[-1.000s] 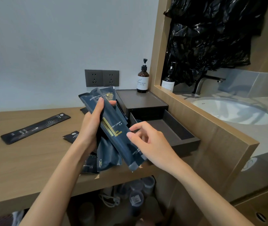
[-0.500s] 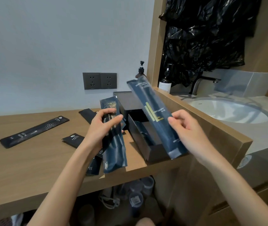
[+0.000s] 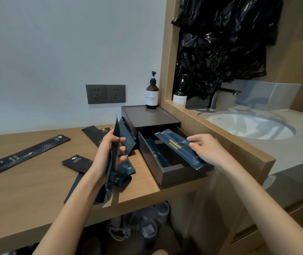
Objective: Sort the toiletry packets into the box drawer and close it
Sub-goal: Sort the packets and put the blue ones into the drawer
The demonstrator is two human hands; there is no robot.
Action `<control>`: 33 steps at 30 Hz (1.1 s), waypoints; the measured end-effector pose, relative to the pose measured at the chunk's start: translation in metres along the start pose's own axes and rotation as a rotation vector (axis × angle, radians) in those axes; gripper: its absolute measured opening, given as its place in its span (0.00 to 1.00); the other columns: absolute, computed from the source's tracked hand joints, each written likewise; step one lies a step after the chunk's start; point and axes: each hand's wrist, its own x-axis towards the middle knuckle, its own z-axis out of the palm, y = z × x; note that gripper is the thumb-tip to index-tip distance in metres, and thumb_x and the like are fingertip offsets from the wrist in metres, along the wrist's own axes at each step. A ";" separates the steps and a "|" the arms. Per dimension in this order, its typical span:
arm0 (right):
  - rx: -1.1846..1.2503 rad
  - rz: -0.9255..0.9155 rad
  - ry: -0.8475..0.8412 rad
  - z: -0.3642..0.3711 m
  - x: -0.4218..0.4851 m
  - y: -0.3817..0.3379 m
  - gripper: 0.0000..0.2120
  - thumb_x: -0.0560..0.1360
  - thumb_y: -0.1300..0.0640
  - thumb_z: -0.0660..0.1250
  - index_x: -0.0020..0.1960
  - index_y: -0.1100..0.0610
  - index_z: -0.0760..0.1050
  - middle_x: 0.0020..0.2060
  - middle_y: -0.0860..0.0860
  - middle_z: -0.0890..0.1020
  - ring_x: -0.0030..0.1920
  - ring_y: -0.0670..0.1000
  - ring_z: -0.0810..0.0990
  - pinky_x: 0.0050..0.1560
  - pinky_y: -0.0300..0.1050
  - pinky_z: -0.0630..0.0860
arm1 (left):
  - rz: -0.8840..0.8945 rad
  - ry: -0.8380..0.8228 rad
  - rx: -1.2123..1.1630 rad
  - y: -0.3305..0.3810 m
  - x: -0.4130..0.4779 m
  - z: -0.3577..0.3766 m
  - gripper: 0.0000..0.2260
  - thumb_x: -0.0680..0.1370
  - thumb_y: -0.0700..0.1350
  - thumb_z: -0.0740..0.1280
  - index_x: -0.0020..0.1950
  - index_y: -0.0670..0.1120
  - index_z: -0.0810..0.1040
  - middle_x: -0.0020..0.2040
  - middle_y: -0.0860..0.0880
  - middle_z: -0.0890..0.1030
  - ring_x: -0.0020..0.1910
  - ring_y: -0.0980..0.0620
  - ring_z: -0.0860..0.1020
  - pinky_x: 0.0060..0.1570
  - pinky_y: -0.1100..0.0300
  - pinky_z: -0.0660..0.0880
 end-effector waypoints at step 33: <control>-0.029 0.039 -0.315 0.053 0.056 0.008 0.27 0.74 0.72 0.66 0.70 0.54 0.70 0.67 0.55 0.74 0.68 0.56 0.72 0.64 0.48 0.70 | -0.133 0.023 0.024 -0.029 0.028 -0.028 0.22 0.83 0.55 0.52 0.70 0.44 0.71 0.65 0.46 0.79 0.59 0.47 0.79 0.51 0.56 0.74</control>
